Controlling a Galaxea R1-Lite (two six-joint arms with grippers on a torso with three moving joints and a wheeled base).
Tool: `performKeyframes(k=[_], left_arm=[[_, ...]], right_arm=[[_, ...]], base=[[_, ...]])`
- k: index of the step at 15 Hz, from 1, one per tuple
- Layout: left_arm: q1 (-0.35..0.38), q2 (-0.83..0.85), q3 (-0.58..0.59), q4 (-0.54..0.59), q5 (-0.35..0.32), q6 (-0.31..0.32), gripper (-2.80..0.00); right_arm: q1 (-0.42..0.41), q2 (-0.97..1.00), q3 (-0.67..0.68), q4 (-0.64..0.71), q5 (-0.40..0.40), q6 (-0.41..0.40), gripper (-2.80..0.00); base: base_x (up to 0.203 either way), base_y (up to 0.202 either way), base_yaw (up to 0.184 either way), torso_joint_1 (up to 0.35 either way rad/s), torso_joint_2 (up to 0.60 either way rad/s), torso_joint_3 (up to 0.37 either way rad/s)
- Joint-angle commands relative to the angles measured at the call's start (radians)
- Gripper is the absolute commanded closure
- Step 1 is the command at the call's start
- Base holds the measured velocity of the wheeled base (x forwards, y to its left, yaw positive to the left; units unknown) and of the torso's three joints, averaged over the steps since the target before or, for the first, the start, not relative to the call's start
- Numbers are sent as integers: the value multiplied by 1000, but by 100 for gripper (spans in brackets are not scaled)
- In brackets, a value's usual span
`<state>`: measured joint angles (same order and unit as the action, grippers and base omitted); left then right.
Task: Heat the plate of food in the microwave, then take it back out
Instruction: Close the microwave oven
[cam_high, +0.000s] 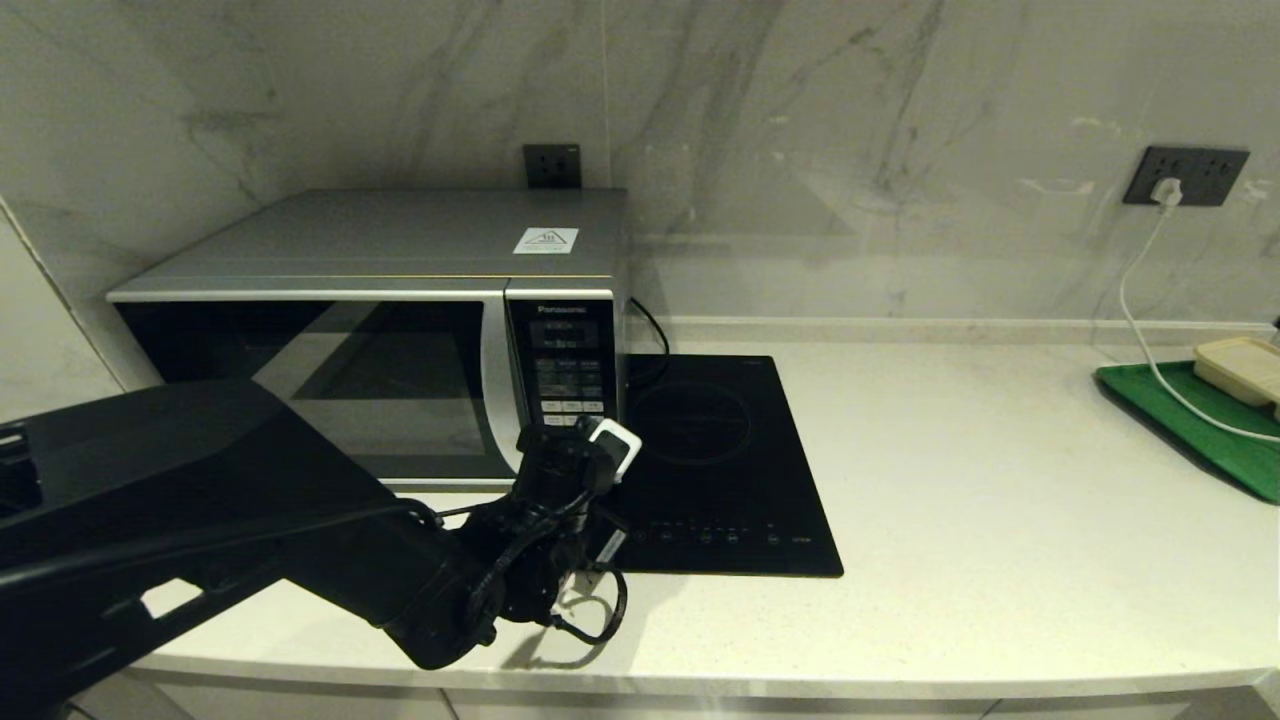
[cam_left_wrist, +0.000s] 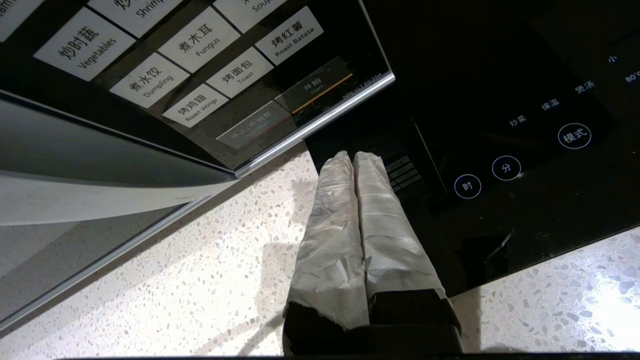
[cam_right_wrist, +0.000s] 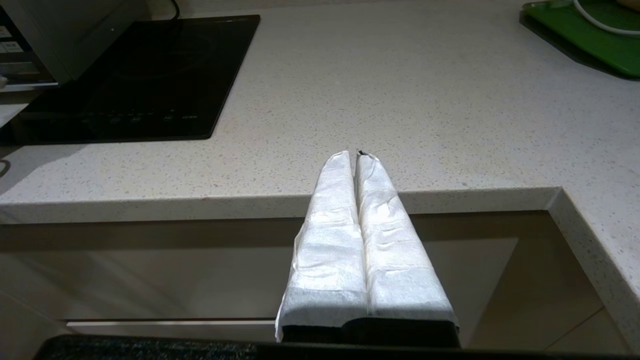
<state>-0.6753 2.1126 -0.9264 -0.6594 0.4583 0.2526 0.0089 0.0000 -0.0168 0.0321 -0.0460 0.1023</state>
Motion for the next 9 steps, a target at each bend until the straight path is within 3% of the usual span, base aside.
performKeyframes(k=[1,9], left_arm=[[-1,-17,4,-3,3,-5,0],[2,-60,15,-6,-6,-29,0]], right_arm=[[0,0,0,0,0,0,0],[0,0,0,0,0,0,0]], base=[[0,0,0,0,0,0],[0,0,0,0,0,0]])
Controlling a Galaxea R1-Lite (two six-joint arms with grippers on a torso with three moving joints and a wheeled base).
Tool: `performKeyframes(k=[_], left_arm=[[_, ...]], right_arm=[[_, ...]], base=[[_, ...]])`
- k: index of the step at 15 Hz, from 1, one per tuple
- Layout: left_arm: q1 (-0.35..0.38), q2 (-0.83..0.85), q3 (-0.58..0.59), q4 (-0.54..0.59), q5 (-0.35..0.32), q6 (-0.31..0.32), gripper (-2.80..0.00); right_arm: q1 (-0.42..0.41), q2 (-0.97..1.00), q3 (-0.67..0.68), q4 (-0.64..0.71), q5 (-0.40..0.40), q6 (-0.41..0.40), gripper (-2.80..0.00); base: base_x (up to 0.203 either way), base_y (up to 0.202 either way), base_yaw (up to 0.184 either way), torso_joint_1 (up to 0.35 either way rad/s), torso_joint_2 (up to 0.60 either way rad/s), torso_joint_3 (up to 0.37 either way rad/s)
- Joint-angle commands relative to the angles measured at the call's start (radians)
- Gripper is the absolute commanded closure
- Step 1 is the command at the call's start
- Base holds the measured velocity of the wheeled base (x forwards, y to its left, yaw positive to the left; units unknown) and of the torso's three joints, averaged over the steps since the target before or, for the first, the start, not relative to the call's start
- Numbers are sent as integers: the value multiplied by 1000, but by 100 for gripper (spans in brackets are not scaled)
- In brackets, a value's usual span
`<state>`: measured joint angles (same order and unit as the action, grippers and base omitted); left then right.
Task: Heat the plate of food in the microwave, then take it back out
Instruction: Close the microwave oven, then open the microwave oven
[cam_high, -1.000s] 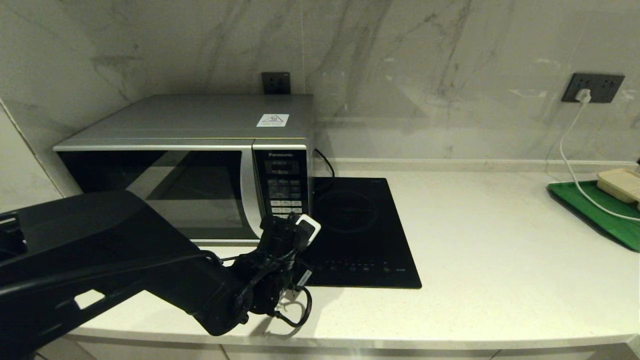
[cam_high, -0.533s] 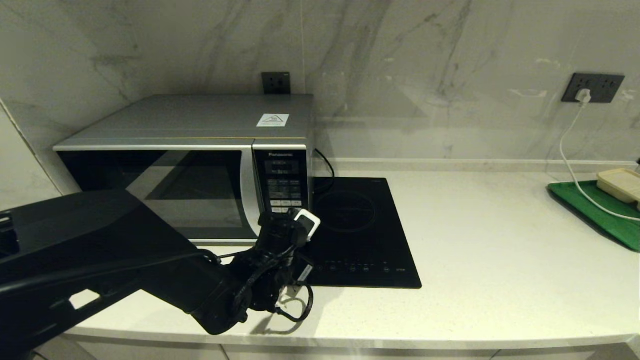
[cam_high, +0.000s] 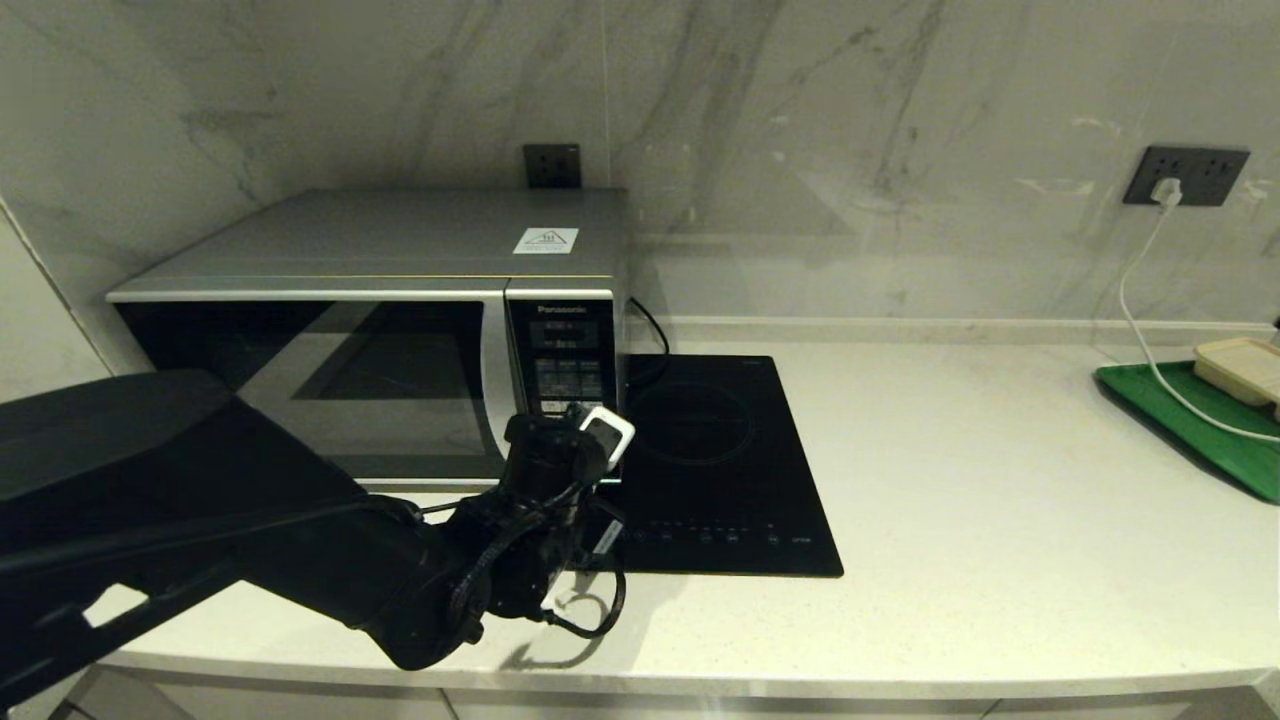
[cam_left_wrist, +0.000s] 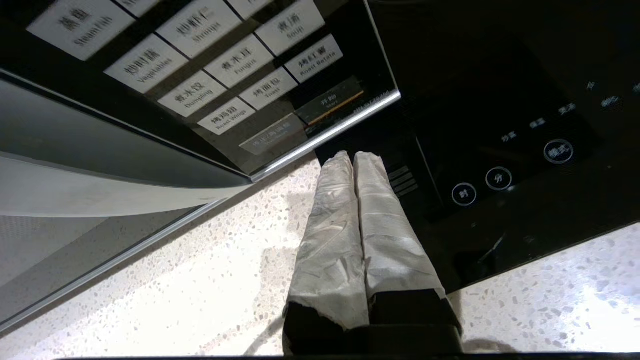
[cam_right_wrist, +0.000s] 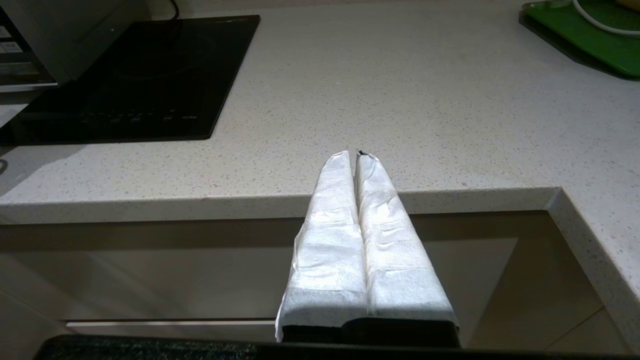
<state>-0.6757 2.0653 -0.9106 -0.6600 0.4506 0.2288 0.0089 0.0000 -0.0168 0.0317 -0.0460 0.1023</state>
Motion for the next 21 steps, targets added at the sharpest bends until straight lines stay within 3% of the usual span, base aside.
performKeyframes(k=[1,10,21], left_arm=[[3,-22,-1,-6,2,-9,0],[4,-35,69,-55,8,-16,0],[-39,63,22,-55,-3,-14,0]], right_arm=[[0,0,0,1,0,1,0],[0,0,0,1,0,1,0],[0,0,0,1,0,1,0]], base=[[0,0,0,0,0,0],[0,0,0,0,0,0],[0,0,0,0,0,0]])
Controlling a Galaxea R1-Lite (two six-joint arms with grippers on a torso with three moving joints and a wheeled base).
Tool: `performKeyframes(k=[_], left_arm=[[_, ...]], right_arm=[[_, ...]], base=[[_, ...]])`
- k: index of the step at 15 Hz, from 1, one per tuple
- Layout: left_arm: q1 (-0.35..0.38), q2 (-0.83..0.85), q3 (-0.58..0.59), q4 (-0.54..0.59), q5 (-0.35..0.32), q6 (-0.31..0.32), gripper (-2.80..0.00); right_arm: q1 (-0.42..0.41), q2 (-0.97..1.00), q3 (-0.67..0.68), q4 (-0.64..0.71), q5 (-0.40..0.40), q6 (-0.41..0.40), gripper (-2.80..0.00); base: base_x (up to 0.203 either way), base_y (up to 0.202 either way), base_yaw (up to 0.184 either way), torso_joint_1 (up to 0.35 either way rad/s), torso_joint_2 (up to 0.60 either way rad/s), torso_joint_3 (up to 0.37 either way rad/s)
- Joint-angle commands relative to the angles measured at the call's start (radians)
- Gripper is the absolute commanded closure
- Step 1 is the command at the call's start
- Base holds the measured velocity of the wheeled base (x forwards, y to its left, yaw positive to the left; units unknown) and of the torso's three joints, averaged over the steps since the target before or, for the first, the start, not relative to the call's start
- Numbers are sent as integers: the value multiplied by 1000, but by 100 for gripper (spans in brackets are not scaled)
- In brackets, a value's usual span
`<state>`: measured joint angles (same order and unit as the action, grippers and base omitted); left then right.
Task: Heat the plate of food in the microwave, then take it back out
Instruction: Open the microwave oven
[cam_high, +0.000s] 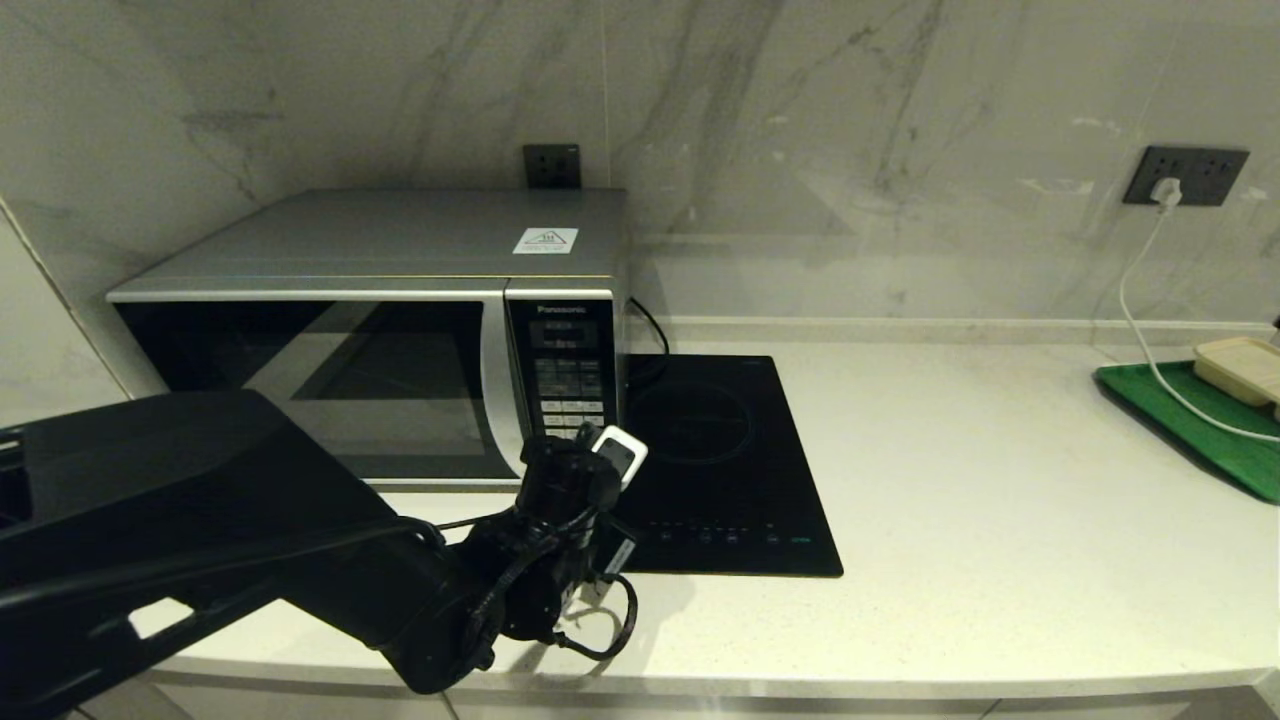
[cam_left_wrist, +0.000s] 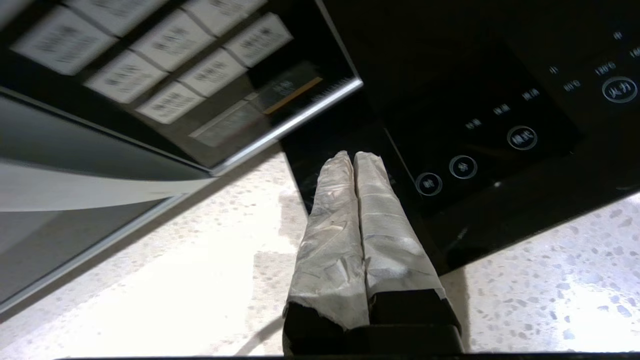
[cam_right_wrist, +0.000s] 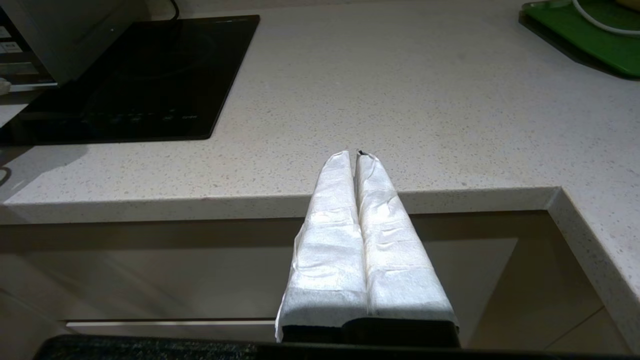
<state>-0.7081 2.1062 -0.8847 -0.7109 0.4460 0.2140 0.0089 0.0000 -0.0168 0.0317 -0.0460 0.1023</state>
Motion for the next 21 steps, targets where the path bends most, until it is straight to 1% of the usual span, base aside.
performKeyframes(k=[1,7,10,12,13,16,18,21], left_arm=[[-7,24,-5,-4,2,1,0],[-21,17,-21,-4,6,-1,0],[-22,3,15,-17,3,-2,0],[-28,14,28,-84,7,5,0],[-30,27,27,-96,7,9,0],[-47,48,-16,-96,13,24,0],[-50,32,-23,-93,9,52,0],[-54,41,-22,-99,5,52,0]], right_arm=[[0,0,0,1,0,0,0],[0,0,0,1,0,0,0],[0,0,0,1,0,0,0],[0,0,0,1,0,0,0],[0,0,0,1,0,0,0],[0,0,0,1,0,0,0],[0,0,0,1,0,0,0],[0,0,0,1,0,0,0]], base=[[0,0,0,0,0,0],[0,0,0,0,0,0],[0,0,0,0,0,0],[0,0,0,0,0,0],[0,0,0,0,0,0],[0,0,0,0,0,0],[0,0,0,0,0,0],[0,0,0,0,0,0]])
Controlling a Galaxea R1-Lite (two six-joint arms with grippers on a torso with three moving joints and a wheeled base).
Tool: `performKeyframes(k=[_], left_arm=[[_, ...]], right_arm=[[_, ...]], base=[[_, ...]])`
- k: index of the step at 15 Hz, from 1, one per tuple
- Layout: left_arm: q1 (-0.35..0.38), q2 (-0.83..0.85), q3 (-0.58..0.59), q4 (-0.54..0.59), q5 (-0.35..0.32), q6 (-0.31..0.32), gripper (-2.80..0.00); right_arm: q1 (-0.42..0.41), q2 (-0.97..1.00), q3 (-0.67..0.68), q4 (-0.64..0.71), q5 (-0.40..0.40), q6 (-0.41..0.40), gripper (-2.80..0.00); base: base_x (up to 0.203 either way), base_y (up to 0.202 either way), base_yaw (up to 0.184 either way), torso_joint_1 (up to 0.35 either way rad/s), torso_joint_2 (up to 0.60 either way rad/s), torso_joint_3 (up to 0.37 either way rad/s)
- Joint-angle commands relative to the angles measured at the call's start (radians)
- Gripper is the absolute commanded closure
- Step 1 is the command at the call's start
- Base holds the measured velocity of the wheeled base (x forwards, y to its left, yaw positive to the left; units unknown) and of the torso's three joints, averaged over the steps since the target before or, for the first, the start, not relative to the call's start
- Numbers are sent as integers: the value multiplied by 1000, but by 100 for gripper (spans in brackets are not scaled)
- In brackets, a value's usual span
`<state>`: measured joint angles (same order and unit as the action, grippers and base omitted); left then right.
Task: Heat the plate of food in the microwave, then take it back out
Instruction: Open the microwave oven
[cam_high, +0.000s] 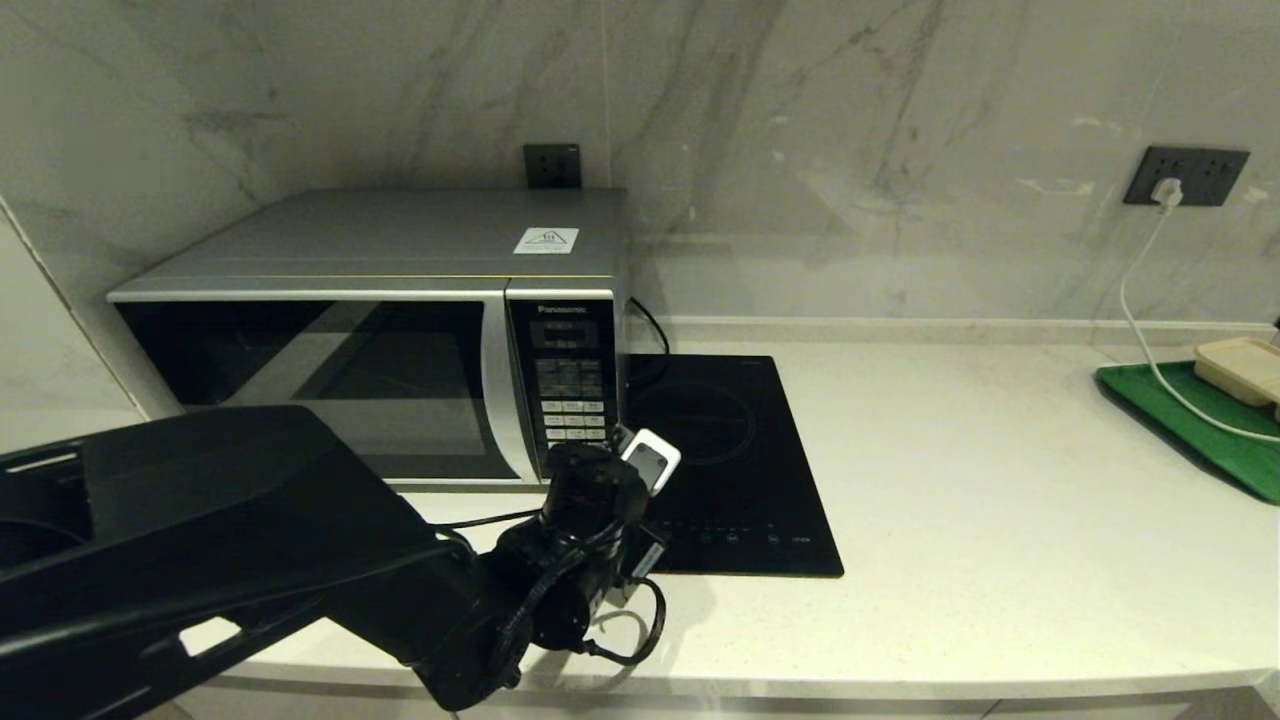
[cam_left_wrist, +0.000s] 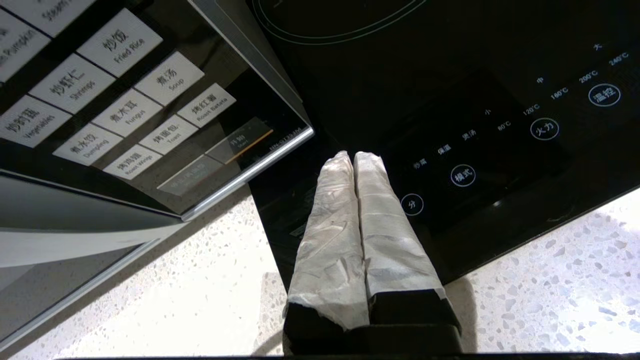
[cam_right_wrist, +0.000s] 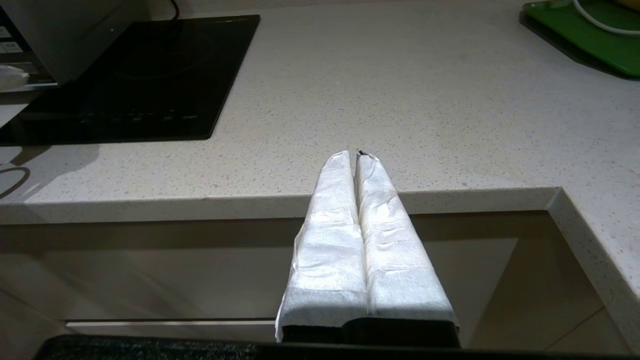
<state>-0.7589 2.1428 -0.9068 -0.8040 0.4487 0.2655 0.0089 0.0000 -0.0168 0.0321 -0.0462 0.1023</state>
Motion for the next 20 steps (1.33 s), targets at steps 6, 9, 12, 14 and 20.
performKeyframes(k=[6,9,12,14,20], left_arm=[[-5,35,3,9,55,43,0],[-4,39,-2,56,65,57,0],[1,6,-1,95,82,58,0],[4,-4,-3,106,102,73,0],[57,68,-84,103,103,142,0]], right_arm=[[0,0,0,0,0,0,0],[0,0,0,0,0,0,0],[0,0,0,0,0,0,0],[0,0,0,0,0,0,0],[0,0,0,0,0,0,0]], base=[[0,0,0,0,0,0],[0,0,0,0,0,0],[0,0,0,0,0,0],[0,0,0,0,0,0],[0,0,0,0,0,0]])
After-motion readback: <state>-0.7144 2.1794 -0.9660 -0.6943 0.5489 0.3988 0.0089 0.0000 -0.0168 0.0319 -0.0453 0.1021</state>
